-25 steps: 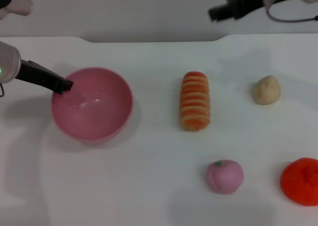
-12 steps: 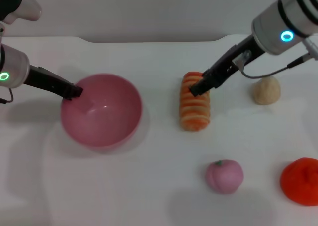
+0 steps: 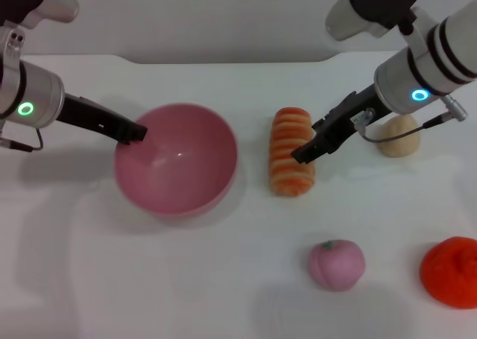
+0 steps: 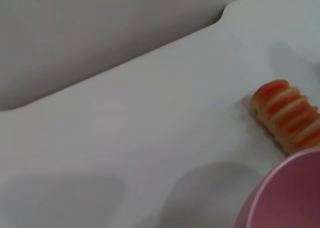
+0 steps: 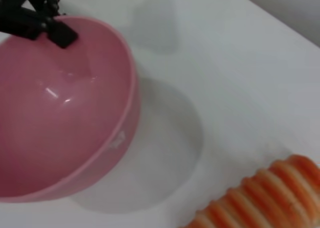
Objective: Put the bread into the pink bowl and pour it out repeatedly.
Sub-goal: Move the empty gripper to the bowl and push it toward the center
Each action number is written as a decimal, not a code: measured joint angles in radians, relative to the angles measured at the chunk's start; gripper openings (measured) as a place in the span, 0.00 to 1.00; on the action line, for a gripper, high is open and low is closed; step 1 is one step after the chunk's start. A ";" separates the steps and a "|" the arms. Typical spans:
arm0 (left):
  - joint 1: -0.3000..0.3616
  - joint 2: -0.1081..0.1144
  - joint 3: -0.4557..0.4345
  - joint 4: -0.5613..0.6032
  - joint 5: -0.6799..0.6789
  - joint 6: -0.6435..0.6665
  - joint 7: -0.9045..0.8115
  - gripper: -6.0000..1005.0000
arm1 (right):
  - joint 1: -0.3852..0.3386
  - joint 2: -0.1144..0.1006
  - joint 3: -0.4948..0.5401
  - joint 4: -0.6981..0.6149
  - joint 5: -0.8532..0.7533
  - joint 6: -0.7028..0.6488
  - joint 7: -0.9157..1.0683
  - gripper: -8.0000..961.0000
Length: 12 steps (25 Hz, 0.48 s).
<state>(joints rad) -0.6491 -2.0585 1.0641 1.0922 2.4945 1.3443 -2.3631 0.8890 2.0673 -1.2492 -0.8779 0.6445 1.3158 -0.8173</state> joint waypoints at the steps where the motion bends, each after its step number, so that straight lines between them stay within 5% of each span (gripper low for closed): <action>1: -0.006 0.000 0.000 0.000 0.000 -0.001 0.000 0.05 | 0.001 0.001 -0.001 0.013 0.002 -0.018 -0.013 0.63; 5: -0.018 0.000 0.000 -0.005 -0.001 -0.002 -0.001 0.05 | 0.001 0.006 -0.011 0.047 0.016 -0.069 -0.047 0.74; 12: -0.019 0.002 0.016 -0.006 0.002 -0.002 -0.001 0.05 | -0.006 0.009 -0.028 0.100 0.097 -0.112 -0.079 0.73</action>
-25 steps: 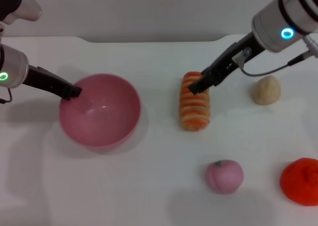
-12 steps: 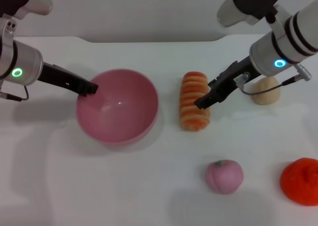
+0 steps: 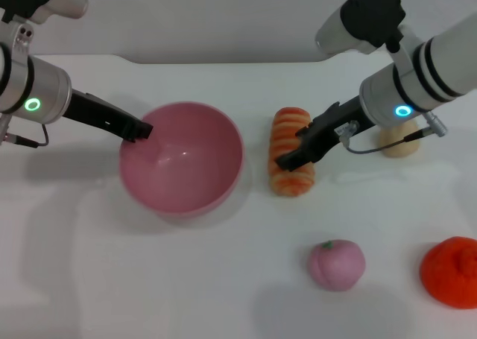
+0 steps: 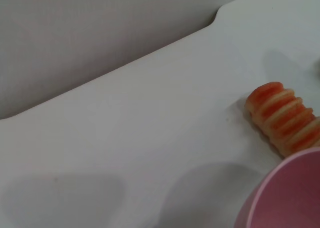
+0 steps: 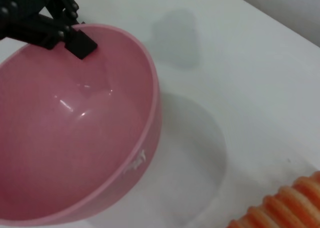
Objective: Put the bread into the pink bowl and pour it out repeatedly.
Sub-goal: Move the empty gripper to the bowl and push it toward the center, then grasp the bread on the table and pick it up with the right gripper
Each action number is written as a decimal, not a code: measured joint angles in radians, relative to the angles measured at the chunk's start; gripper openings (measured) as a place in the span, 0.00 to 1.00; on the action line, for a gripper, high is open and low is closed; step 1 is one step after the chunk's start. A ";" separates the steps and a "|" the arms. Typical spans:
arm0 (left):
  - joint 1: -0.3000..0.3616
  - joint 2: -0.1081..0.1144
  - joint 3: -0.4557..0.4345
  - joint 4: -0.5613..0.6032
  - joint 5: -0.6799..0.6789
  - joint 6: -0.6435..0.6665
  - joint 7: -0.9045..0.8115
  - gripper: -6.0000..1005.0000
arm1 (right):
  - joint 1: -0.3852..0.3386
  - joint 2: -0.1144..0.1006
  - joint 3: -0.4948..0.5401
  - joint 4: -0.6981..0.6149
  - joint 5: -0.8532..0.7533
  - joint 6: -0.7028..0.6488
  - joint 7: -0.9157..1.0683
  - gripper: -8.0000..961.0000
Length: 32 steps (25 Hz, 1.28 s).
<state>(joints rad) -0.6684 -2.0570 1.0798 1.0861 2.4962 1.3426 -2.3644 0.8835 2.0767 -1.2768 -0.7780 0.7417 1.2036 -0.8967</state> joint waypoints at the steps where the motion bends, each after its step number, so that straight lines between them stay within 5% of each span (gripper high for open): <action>1: 0.002 0.000 0.003 0.001 0.000 0.000 0.000 0.05 | -0.001 0.001 -0.013 0.007 0.010 -0.009 -0.001 0.73; 32: 0.044 -0.001 0.037 0.003 -0.003 0.032 -0.017 0.05 | -0.004 0.003 -0.152 0.143 0.049 -0.199 0.008 0.73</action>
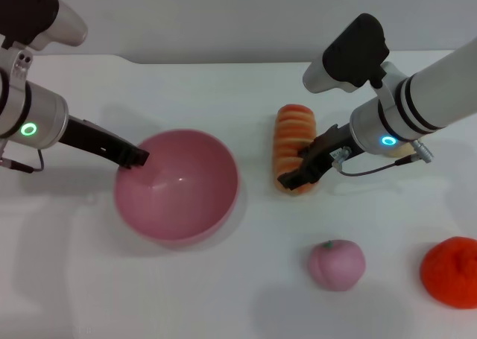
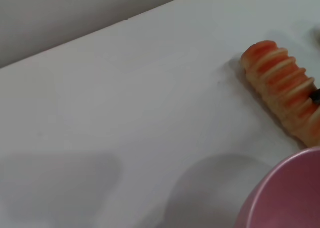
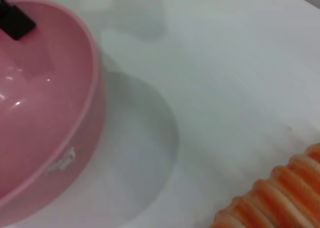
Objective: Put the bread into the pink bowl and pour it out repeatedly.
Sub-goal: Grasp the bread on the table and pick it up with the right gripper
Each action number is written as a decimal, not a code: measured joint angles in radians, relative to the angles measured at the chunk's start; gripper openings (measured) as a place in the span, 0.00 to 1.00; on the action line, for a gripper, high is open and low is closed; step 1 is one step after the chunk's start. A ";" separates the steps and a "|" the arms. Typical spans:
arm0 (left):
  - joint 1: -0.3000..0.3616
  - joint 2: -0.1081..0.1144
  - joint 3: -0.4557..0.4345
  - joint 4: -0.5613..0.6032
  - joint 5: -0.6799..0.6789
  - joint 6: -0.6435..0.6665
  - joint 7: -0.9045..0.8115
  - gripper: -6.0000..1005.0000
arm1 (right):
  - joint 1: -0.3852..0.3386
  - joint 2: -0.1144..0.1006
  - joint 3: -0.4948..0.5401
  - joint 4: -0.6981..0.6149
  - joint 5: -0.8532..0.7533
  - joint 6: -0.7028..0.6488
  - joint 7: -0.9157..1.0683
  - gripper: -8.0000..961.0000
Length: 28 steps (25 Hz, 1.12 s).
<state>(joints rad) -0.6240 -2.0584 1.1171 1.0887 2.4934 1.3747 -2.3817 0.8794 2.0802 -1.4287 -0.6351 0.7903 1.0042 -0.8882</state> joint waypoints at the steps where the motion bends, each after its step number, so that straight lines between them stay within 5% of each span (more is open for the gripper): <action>1: 0.002 0.000 0.004 0.002 0.000 0.000 -0.003 0.05 | -0.002 0.000 -0.002 0.002 0.000 -0.006 0.001 0.73; 12: 0.017 -0.002 0.033 0.027 -0.011 0.006 -0.018 0.05 | -0.079 0.001 -0.084 -0.107 0.000 -0.038 0.001 0.57; 28: 0.021 -0.002 0.050 0.033 -0.022 0.009 -0.021 0.05 | -0.085 0.001 -0.092 -0.120 -0.001 -0.035 0.003 0.39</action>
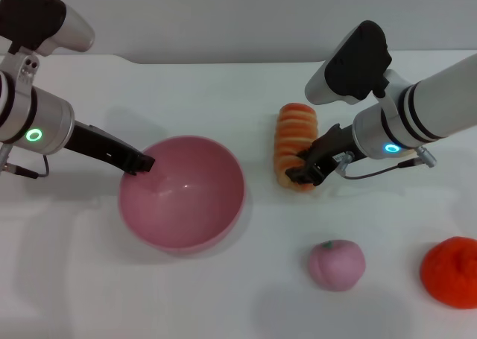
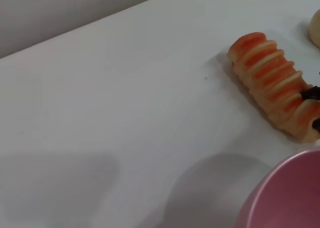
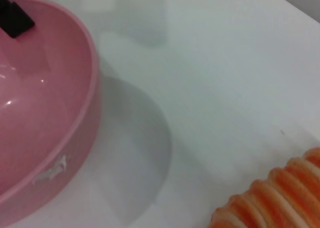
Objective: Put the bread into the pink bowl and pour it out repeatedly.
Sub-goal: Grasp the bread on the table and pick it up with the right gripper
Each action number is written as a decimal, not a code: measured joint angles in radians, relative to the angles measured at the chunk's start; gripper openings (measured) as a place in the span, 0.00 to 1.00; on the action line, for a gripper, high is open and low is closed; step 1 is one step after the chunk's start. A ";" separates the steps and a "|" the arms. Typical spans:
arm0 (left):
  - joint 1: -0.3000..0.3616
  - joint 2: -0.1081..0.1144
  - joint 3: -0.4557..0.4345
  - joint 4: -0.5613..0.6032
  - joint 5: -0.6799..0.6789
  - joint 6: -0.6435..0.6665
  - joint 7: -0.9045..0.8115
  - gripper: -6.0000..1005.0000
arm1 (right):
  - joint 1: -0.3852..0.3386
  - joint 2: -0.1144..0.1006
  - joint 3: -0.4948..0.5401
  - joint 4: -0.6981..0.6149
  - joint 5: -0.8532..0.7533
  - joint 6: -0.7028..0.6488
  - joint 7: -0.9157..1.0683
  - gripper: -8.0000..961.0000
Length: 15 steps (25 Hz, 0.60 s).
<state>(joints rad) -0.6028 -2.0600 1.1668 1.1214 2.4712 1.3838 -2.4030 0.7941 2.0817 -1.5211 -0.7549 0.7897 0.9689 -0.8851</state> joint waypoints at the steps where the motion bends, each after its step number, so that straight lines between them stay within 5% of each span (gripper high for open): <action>1: 0.000 0.000 0.000 0.000 0.000 0.000 0.000 0.05 | 0.000 0.000 0.000 -0.002 0.000 0.000 0.000 0.38; 15: -0.001 0.000 0.001 0.000 0.000 0.003 -0.006 0.05 | -0.004 -0.001 0.000 -0.013 -0.005 -0.013 0.000 0.30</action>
<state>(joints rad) -0.6034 -2.0599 1.1673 1.1213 2.4712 1.3866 -2.4092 0.7904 2.0804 -1.5214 -0.7683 0.7843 0.9563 -0.8851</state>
